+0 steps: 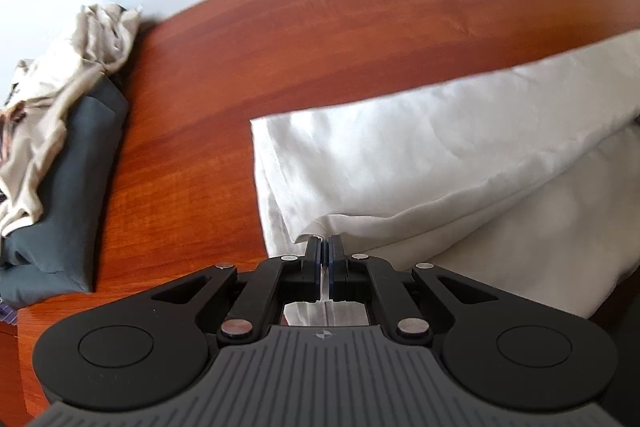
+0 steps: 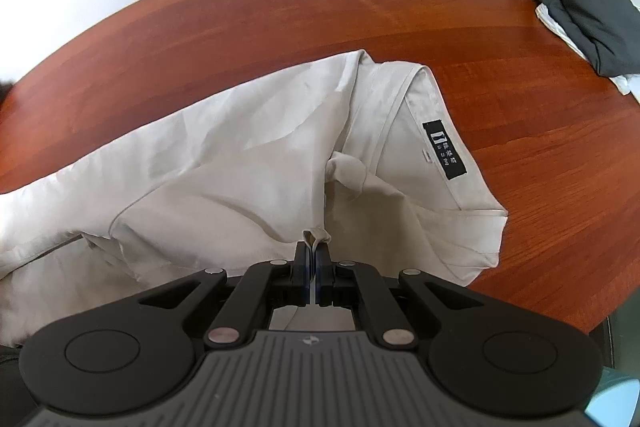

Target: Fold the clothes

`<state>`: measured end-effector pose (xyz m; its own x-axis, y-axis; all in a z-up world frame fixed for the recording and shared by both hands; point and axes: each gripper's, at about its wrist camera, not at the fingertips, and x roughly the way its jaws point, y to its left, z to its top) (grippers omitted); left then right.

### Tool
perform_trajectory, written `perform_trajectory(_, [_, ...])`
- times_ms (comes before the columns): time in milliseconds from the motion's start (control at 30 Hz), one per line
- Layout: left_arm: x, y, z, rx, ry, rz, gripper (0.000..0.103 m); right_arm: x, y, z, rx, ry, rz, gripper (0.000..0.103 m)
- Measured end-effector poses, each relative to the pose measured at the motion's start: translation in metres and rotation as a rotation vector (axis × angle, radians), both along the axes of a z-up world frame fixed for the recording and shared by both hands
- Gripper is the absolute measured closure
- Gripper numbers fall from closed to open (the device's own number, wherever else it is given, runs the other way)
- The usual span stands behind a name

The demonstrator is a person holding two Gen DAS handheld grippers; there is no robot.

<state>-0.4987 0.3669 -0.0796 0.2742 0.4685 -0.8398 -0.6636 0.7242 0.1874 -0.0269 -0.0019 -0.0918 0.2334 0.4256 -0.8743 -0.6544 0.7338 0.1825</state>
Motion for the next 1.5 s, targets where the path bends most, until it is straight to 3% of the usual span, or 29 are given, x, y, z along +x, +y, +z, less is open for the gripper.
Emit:
perform_trajectory(133, [-0.005, 0.0, 0.01, 0.013, -0.001, 0.006, 0.099, -0.005, -0.008, 0.021, 0.034, -0.009, 0.002, 0.1])
perform_trajectory(300, [-0.007, 0.001, -0.009, -0.021, 0.042, 0.013, 0.099, -0.007, -0.011, 0.009, 0.01, 0.009, 0.005, 0.1])
perform_trajectory(467, [-0.007, -0.007, -0.01, -0.02, 0.034, 0.002, 0.093, -0.011, -0.009, 0.002, -0.007, 0.009, 0.008, 0.1])
perform_trajectory(700, [-0.012, -0.008, -0.004, 0.012, 0.011, 0.008, 0.081, -0.016, 0.0, 0.019, 0.023, -0.042, 0.027, 0.1])
perform_trajectory(1067, [-0.012, -0.015, 0.011, 0.021, -0.022, 0.019, 0.073, -0.02, 0.066, 0.052, 0.142, -0.091, 0.13, 0.1])
perform_trajectory(1267, [-0.014, -0.022, 0.015, 0.025, -0.033, 0.037, 0.071, -0.02, 0.115, 0.042, 0.15, -0.078, 0.187, 0.1])
perform_trajectory(1500, [-0.011, -0.031, 0.013, 0.018, -0.032, 0.037, 0.067, -0.024, 0.163, 0.011, 0.102, -0.024, 0.279, 0.096])
